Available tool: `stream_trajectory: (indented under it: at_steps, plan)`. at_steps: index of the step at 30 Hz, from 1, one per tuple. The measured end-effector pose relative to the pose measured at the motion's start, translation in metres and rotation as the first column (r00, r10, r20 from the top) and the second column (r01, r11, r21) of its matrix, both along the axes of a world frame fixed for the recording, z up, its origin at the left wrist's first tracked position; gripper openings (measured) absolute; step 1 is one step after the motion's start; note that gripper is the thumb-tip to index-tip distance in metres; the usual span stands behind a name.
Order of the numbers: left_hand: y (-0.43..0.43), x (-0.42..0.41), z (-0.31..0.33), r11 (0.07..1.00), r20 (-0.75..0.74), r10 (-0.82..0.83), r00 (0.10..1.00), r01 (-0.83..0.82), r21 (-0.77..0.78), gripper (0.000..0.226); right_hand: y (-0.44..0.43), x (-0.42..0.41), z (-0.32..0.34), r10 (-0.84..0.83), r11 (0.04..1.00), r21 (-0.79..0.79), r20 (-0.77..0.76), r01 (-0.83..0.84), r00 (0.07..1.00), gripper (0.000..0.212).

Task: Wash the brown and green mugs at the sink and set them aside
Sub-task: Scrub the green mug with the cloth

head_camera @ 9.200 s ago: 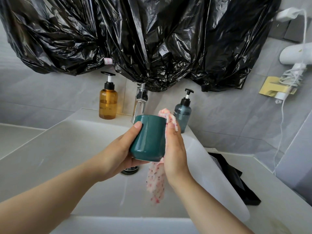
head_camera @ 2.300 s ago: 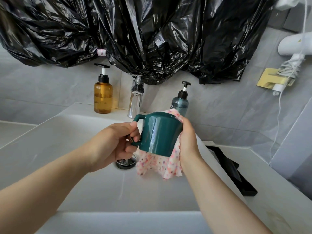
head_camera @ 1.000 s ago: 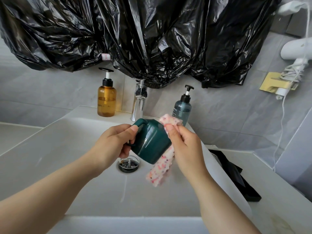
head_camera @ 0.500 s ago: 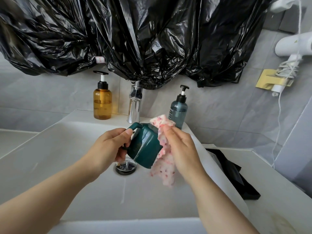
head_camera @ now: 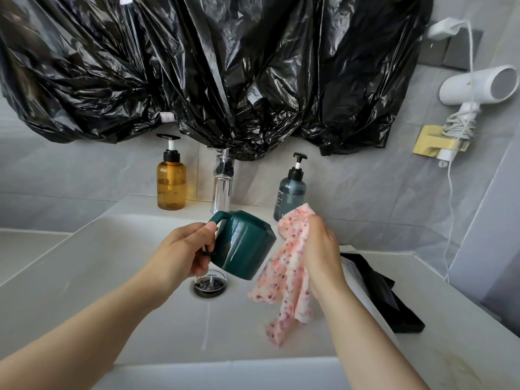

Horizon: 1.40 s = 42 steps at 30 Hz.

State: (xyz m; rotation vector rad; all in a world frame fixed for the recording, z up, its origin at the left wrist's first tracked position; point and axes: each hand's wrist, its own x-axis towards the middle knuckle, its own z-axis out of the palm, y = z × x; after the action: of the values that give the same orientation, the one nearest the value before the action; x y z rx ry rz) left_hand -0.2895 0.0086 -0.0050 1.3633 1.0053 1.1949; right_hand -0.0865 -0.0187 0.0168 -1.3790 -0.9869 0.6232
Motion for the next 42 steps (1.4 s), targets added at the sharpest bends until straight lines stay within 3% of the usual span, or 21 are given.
stream_trajectory:
  at_steps: [5,9,13,17,21,29,37,39,42]
  plan:
    - [-0.014,0.004,0.007,1.000,0.005,0.001,1.000,-0.001,-0.001,0.041,-0.013,0.011,0.012,0.072,0.997,-0.008,0.174,-0.072,0.982,0.028]
    - [-0.034,0.004,0.016,1.000,0.030,-0.002,1.000,0.002,0.002,0.040,-0.026,0.018,0.024,0.110,0.991,0.041,0.276,-0.126,0.955,0.035]
    - [-0.059,0.003,0.026,1.000,0.067,-0.002,0.998,0.002,-0.006,0.038,-0.043,0.025,0.038,0.105,0.987,0.088,0.258,-0.132,0.960,0.028]
    - [-0.087,0.003,0.038,1.000,0.165,-0.004,0.986,0.005,-0.007,0.038,-0.065,0.030,0.048,0.083,0.981,0.146,0.273,-0.127,0.958,0.049]
    - [-0.120,0.008,0.048,1.000,0.244,-0.025,0.969,0.027,-0.004,0.037,-0.094,0.042,0.059,0.004,0.971,0.226,0.288,-0.072,0.958,0.051]
    - [-0.185,0.025,0.049,0.993,0.291,-0.116,0.950,0.118,0.011,0.037,-0.169,0.089,0.060,-0.116,0.960,0.281,0.358,0.012,0.927,0.034]
    - [-0.245,0.044,0.017,0.985,0.374,-0.117,0.920,0.156,-0.074,0.035,-0.227,0.124,0.005,-0.131,0.990,0.107,0.447,0.092,0.885,0.037]
    - [-0.255,0.048,0.007,0.981,0.385,-0.118,0.915,0.168,-0.099,0.037,-0.231,0.131,-0.013,-0.096,0.995,0.020,0.459,0.097,0.883,0.042]
    - [-0.264,0.053,-0.004,0.977,0.355,-0.125,0.927,0.177,-0.119,0.041,-0.234,0.140,-0.038,0.058,0.972,-0.224,0.529,0.074,0.847,0.032]
